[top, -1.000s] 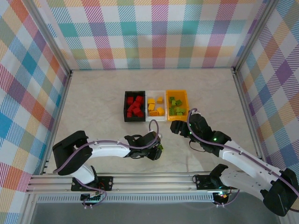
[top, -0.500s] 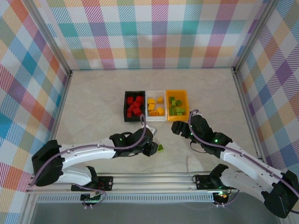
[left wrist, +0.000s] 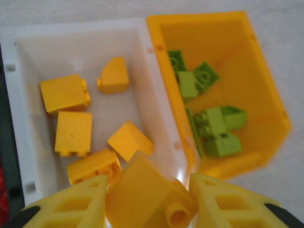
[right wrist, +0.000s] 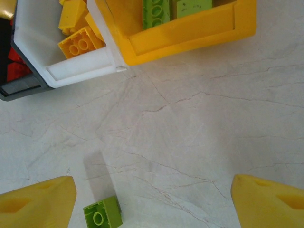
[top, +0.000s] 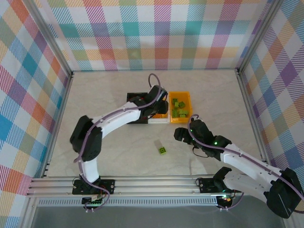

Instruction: Sort the legos into containers by color

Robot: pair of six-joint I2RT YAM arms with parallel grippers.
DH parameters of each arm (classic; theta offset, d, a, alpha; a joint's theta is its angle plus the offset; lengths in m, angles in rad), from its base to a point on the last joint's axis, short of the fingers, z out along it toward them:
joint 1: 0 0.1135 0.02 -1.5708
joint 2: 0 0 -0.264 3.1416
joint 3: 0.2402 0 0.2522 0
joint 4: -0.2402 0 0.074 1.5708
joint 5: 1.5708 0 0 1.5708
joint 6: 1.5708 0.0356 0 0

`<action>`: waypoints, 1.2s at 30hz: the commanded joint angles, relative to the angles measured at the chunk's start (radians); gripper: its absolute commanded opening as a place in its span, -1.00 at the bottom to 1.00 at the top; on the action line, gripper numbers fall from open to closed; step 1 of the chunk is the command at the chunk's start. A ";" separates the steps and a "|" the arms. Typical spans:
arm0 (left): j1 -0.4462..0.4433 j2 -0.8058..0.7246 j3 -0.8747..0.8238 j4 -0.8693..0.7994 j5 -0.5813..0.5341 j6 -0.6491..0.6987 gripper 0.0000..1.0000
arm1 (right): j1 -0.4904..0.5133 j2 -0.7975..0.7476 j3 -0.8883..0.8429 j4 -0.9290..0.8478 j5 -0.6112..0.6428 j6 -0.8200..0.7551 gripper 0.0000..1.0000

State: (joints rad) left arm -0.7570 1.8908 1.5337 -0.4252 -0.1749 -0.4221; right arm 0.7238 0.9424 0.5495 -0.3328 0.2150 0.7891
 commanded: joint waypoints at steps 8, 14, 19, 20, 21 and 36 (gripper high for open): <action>0.047 0.162 0.256 -0.161 -0.025 -0.007 0.04 | 0.024 0.053 -0.028 0.069 -0.084 -0.057 0.70; 0.039 0.045 0.235 -0.156 0.015 -0.015 0.60 | 0.085 0.132 0.002 0.112 -0.101 -0.099 0.70; 0.014 -0.174 0.040 -0.074 0.048 -0.037 0.81 | 0.176 0.249 0.077 0.109 -0.082 -0.148 0.70; 0.004 -0.237 -0.021 -0.057 0.046 -0.049 0.85 | 0.195 0.280 0.096 0.105 -0.076 -0.158 0.70; -0.003 -0.291 -0.081 -0.039 0.042 -0.055 0.99 | 0.211 0.305 0.111 0.100 -0.066 -0.164 0.70; -0.039 -1.070 -0.871 -0.124 -0.123 -0.279 1.00 | 0.354 0.610 0.236 0.048 0.020 -0.170 0.44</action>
State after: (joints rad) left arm -0.7914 0.8928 0.7063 -0.5072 -0.2443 -0.6331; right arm 1.0542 1.5284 0.7448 -0.2577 0.1997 0.6220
